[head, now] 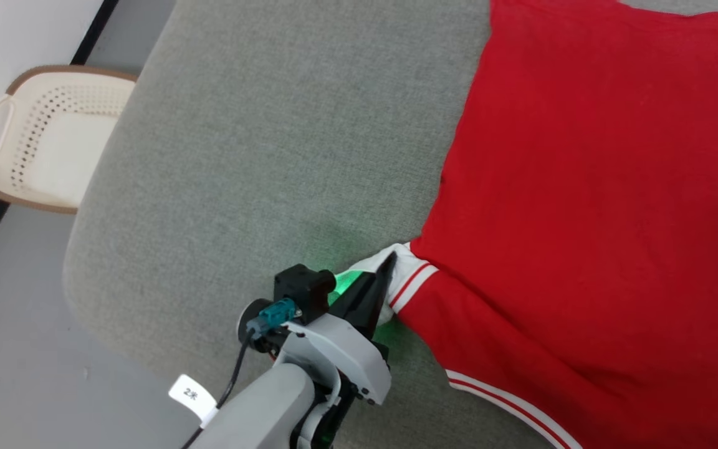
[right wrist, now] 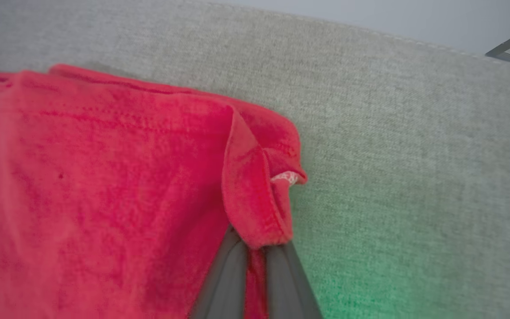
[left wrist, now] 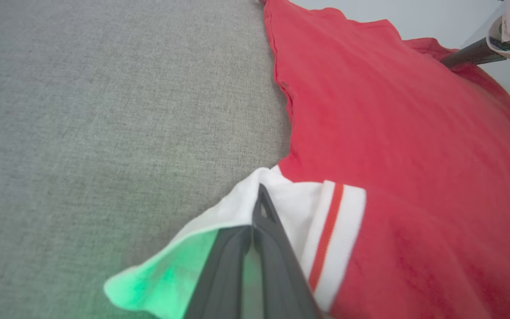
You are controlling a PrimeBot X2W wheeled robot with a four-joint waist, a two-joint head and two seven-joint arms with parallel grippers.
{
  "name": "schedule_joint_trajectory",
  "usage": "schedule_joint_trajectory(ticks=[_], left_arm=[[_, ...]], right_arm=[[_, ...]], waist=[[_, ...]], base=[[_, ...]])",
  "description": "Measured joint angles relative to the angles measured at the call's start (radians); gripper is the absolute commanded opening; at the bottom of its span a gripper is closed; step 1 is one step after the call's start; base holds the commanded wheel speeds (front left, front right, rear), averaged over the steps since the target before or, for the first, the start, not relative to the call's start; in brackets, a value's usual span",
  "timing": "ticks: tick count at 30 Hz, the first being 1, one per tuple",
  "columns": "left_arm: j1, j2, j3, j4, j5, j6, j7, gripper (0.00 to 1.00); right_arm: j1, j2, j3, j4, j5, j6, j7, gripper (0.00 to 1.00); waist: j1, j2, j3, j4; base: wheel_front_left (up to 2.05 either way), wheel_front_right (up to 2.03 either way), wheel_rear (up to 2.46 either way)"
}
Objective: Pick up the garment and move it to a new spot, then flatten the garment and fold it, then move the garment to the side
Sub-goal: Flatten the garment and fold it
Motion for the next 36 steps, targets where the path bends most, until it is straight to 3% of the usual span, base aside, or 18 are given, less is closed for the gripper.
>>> schedule_joint_trajectory(ticks=[10,18,22,27,31,36], left_arm=[[0.047,0.017,0.041,0.067,0.007,-0.006,-0.001,0.00],[0.115,0.073,0.065,0.077,-0.004,0.004,0.000,0.00],[0.147,0.100,0.071,0.065,-0.014,0.014,0.006,0.00],[0.180,0.134,0.082,0.033,-0.026,0.031,0.016,0.00],[0.206,0.152,0.083,0.005,-0.031,0.045,0.026,0.00],[0.233,0.171,0.088,-0.025,-0.039,0.062,0.031,0.00]], right_arm=[[0.090,0.064,0.065,0.009,0.045,0.001,-0.015,0.00],[0.308,0.100,0.209,-0.140,0.207,0.004,-0.052,0.00],[0.448,0.072,0.274,-0.273,0.316,0.006,-0.040,0.00],[0.632,-0.007,0.303,-0.448,0.427,0.009,0.018,0.00],[0.788,-0.058,0.269,-0.578,0.472,0.008,0.064,0.00],[0.976,-0.065,0.174,-0.721,0.488,0.008,0.113,0.00]], waist=[[0.0000,0.0000,-0.081,-0.056],[0.0001,0.0000,-0.156,-0.148],[0.0001,0.0000,-0.195,-0.197],[0.0000,0.0000,-0.240,-0.256],[0.0000,0.0000,-0.276,-0.295],[0.0000,0.0000,-0.311,-0.339]], base=[[0.00,0.00,0.00],[0.00,0.00,0.00],[0.00,0.00,0.00],[0.00,0.00,0.00],[0.00,0.00,0.00],[0.00,0.00,0.00]])
